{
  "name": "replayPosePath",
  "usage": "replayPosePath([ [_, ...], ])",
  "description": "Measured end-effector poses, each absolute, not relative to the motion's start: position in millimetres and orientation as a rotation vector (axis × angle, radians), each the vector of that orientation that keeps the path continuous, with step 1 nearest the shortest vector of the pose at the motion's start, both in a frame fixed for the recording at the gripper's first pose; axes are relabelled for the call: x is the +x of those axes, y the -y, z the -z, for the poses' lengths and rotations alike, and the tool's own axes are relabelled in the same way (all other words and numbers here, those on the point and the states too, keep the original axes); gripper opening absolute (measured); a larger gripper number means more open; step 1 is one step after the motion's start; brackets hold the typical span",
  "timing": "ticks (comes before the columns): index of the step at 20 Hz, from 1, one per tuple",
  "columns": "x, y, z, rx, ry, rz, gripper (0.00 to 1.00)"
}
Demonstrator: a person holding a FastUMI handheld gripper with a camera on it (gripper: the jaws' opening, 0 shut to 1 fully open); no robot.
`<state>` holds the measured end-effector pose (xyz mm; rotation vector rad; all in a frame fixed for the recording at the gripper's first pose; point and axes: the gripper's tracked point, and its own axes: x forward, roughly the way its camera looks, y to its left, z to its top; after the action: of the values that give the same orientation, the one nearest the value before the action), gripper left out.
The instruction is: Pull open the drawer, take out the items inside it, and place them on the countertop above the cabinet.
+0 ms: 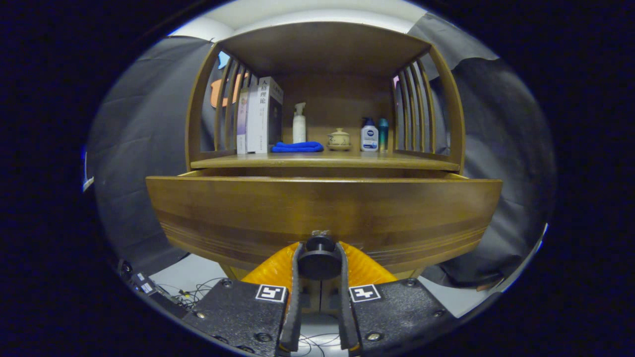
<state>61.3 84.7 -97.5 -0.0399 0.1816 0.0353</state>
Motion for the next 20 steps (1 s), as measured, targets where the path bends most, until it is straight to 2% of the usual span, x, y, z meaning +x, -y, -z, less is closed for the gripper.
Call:
replayPosePath([
  [20,-12,-86,116,0.005,-0.23,-0.057,0.33],
])
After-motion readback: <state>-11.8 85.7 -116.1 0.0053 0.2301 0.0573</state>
